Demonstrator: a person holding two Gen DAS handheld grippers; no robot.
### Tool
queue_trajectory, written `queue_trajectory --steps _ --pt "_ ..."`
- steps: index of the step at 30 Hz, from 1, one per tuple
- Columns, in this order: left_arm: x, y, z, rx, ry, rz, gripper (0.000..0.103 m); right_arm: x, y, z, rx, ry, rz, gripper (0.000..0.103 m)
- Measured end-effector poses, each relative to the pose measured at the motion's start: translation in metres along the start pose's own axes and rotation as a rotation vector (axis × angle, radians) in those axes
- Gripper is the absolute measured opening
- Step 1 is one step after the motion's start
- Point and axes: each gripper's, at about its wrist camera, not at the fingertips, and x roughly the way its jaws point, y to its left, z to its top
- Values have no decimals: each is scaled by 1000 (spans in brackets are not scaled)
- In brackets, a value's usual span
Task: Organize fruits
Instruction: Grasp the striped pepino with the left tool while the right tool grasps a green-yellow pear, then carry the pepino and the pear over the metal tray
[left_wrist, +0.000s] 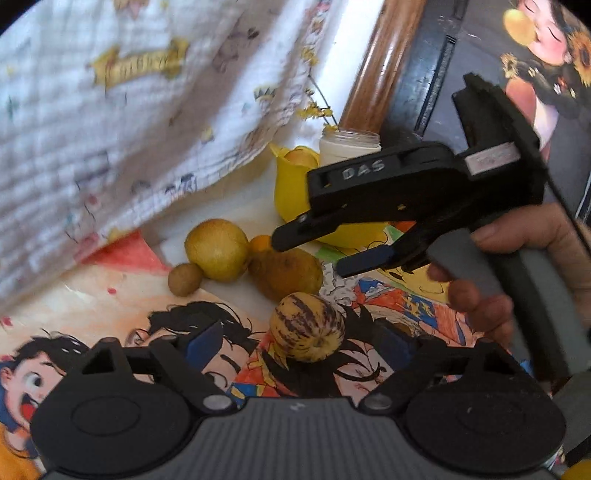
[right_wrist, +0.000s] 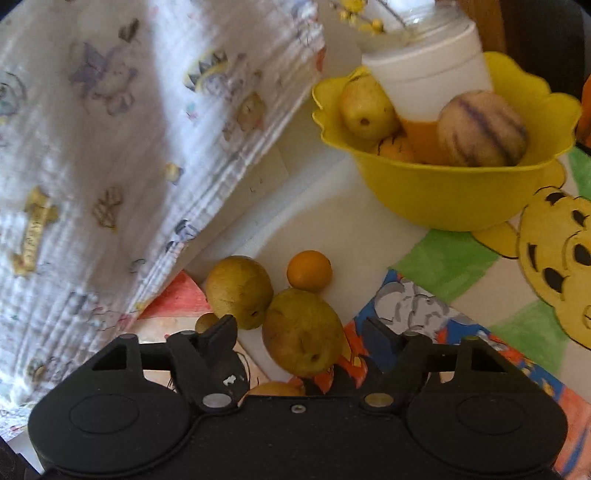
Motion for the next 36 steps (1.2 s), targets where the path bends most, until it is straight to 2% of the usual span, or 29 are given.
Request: queue_trajectory --steps 10,13,19,28,36 --pt "21 7 2 -49 37 -45 72 20 -2 -3 -17 32 -2 57" --pt "24 10 1 -67 52 -54 64 21 -5 -5 -12 26 12 56" --pt "28 15 0 -96 65 -87 54 22 -8 -8 13 9 21 56" --pt "20 18 3 -117 109 -102 52 3 -31 -26 152 -44 87 55" --pt "-10 24 -2 -101 104 -101 51 -22 -28 -47 180 -84 127 55"
